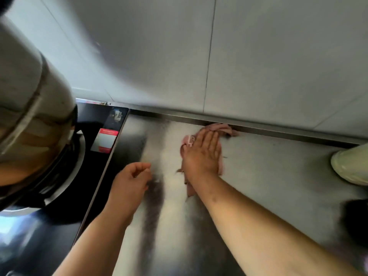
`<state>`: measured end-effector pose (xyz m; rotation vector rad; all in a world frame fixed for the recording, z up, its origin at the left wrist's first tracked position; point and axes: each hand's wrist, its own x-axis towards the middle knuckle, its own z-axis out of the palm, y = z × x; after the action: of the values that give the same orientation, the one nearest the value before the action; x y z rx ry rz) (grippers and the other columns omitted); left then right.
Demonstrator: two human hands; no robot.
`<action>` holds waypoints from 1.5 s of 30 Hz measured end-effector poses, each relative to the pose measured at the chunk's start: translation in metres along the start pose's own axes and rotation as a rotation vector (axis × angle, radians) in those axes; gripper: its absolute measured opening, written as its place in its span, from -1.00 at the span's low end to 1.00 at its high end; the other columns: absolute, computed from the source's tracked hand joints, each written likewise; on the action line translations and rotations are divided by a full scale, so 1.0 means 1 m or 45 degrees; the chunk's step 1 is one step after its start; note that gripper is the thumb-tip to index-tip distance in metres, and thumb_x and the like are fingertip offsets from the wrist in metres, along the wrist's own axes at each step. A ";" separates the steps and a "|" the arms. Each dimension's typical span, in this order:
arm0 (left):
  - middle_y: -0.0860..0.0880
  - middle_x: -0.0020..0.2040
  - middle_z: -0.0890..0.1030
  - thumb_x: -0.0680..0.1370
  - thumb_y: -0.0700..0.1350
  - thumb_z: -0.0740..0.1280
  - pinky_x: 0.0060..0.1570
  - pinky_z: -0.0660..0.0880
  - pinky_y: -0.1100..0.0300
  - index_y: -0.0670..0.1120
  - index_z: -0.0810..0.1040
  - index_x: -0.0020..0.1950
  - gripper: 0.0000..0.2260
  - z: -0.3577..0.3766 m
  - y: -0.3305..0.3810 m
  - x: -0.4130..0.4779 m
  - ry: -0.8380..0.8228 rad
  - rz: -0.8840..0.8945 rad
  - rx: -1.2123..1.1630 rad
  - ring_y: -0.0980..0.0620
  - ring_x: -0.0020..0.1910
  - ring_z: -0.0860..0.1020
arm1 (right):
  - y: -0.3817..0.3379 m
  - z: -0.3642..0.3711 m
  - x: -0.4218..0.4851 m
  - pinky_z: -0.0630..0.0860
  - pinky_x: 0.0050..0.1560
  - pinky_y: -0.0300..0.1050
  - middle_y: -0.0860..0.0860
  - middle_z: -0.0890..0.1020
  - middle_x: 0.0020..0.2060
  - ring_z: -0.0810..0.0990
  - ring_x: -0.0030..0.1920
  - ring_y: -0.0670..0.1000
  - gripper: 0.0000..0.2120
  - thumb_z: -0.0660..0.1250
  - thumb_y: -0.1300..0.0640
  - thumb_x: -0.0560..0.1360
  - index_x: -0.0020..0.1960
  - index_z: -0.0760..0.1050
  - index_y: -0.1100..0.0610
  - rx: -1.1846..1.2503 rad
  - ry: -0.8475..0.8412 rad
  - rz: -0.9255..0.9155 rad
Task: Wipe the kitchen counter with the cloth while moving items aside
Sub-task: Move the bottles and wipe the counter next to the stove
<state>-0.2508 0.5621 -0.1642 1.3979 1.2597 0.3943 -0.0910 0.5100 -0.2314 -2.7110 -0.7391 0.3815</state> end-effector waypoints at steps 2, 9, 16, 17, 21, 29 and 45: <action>-0.06 -0.19 0.64 0.50 -0.27 0.33 -0.28 0.44 0.23 -0.03 0.60 -0.06 -0.85 -0.004 -0.008 0.000 0.037 -0.018 0.016 0.08 -0.31 0.52 | -0.029 0.016 -0.014 -0.34 0.47 0.00 0.17 -0.11 0.56 -0.19 0.55 0.15 -0.40 -0.12 -0.05 0.60 0.57 -0.13 0.16 -0.061 -0.111 -0.456; 0.02 -0.22 0.65 0.51 -0.24 0.34 -0.21 0.50 0.18 0.00 0.59 -0.11 -0.86 -0.007 -0.019 -0.004 0.055 -0.070 0.054 0.06 -0.25 0.59 | 0.027 -0.012 -0.016 -0.38 0.40 -0.27 -0.13 0.05 0.55 -0.09 0.54 -0.11 -0.51 -0.03 0.02 0.60 0.53 0.11 -0.10 -0.003 -0.284 -0.855; -0.01 -0.24 0.62 0.53 -0.22 0.33 -0.24 0.48 0.22 0.00 0.57 -0.12 -0.88 -0.010 -0.017 0.002 0.030 -0.072 0.036 0.09 -0.28 0.57 | 0.093 -0.046 -0.003 -0.15 0.54 -0.07 0.09 0.01 0.56 -0.11 0.56 0.02 -0.46 -0.03 0.13 0.60 0.56 -0.01 0.18 -0.139 0.181 0.180; -0.02 -0.23 0.62 0.53 -0.22 0.33 -0.25 0.48 0.22 0.00 0.56 -0.12 -0.88 -0.010 -0.017 0.004 0.032 -0.074 0.033 0.09 -0.27 0.57 | 0.079 -0.043 -0.002 -0.15 0.51 -0.18 0.08 0.12 0.54 -0.03 0.54 -0.02 -0.48 0.01 0.10 0.58 0.52 0.13 0.15 -0.174 0.244 0.106; -0.01 -0.23 0.64 0.53 -0.22 0.32 -0.26 0.47 0.21 -0.01 0.58 -0.11 -0.88 -0.003 -0.016 0.004 -0.002 -0.095 0.050 0.06 -0.24 0.58 | 0.009 -0.017 -0.021 -0.13 0.47 -0.30 0.04 0.26 0.48 0.08 0.50 -0.07 -0.56 0.16 0.09 0.55 0.42 0.34 0.08 -0.090 0.020 -0.608; -0.03 -0.20 0.62 0.54 -0.23 0.32 -0.34 0.47 0.31 -0.02 0.57 -0.08 -0.88 0.022 0.003 -0.007 -0.147 -0.050 0.100 0.10 -0.29 0.56 | 0.118 -0.047 -0.070 -0.35 0.46 -0.21 -0.14 -0.10 0.55 -0.26 0.50 -0.15 -0.50 -0.14 0.06 0.63 0.57 -0.07 -0.07 0.063 -0.062 -0.325; -0.04 -0.18 0.63 0.53 -0.21 0.32 -0.14 0.49 0.11 -0.02 0.59 -0.05 -0.89 0.031 0.001 -0.022 -0.259 -0.015 0.193 0.01 -0.29 0.56 | 0.126 -0.027 -0.075 -0.38 0.45 -0.08 0.08 -0.14 0.56 -0.31 0.51 0.02 -0.46 -0.19 0.12 0.59 0.53 -0.27 0.09 -0.056 0.150 -0.055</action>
<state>-0.2334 0.5286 -0.1635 1.5168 1.1485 0.1461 -0.0881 0.3618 -0.2385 -2.7257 -0.7797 0.1952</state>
